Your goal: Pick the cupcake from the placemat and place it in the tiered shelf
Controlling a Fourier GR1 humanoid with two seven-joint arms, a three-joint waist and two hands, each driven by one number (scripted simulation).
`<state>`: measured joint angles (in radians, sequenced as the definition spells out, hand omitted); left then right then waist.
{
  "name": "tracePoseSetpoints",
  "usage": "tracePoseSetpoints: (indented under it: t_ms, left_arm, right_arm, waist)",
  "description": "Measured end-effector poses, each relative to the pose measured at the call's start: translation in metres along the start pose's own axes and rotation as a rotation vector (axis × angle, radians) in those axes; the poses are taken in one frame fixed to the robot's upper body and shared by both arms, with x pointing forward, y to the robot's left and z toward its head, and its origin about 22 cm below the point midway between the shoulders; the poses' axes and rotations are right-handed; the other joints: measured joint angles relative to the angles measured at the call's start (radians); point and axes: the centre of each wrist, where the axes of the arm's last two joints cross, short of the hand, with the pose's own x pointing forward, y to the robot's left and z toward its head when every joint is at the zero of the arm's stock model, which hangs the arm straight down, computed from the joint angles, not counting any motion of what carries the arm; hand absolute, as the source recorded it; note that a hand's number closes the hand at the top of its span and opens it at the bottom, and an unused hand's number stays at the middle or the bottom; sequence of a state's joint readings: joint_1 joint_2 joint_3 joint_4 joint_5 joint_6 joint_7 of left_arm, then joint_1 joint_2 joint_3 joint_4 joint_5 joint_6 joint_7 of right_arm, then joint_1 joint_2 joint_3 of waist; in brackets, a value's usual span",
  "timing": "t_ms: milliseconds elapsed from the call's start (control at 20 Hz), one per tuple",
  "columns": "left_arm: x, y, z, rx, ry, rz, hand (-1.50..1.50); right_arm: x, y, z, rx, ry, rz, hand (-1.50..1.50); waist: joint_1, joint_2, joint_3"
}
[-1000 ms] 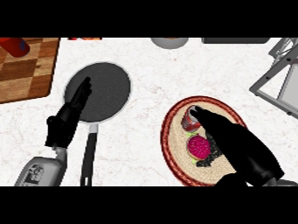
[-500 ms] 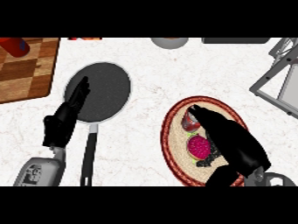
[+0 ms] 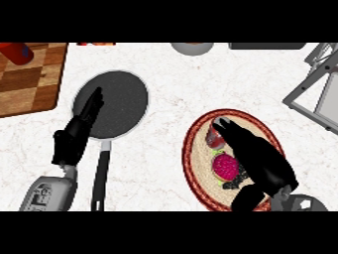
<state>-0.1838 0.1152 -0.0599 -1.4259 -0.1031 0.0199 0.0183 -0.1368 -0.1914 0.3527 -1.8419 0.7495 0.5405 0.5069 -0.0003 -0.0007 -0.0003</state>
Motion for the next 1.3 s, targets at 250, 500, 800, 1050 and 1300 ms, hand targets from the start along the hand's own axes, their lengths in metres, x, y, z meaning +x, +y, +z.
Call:
tracePoseSetpoints:
  t_ms: [250, 500, 800, 1050, 1300]
  left_arm:
    - [0.009, -0.003, -0.001, -0.006, 0.0, 0.0, 0.0]
    - [0.007, -0.003, 0.004, -0.003, -0.005, 0.002, 0.0]
    - [0.001, 0.001, 0.002, 0.001, -0.002, -0.001, 0.0]
    - [-0.001, -0.002, 0.003, -0.003, 0.0, -0.002, 0.0]
    - [-0.003, -0.002, 0.007, -0.003, -0.003, -0.001, 0.0]
  right_arm:
    - [-0.007, 0.008, -0.011, -0.001, -0.004, -0.003, -1.5]
    - [-0.006, 0.019, -0.014, 0.006, -0.017, -0.001, -1.5]
    - [-0.013, 0.027, -0.018, 0.024, -0.033, 0.033, 1.5]
    - [-0.017, 0.032, -0.02, 0.007, -0.071, 0.102, 1.5]
    - [-0.018, 0.039, -0.024, -0.026, -0.098, 0.116, 1.5]
  waist:
    - [0.001, -0.002, -0.001]
    - [0.001, -0.005, -0.002]
    - [0.0, -0.009, -0.004]
    - [0.001, -0.009, -0.004]
    - [0.0, -0.009, -0.004]
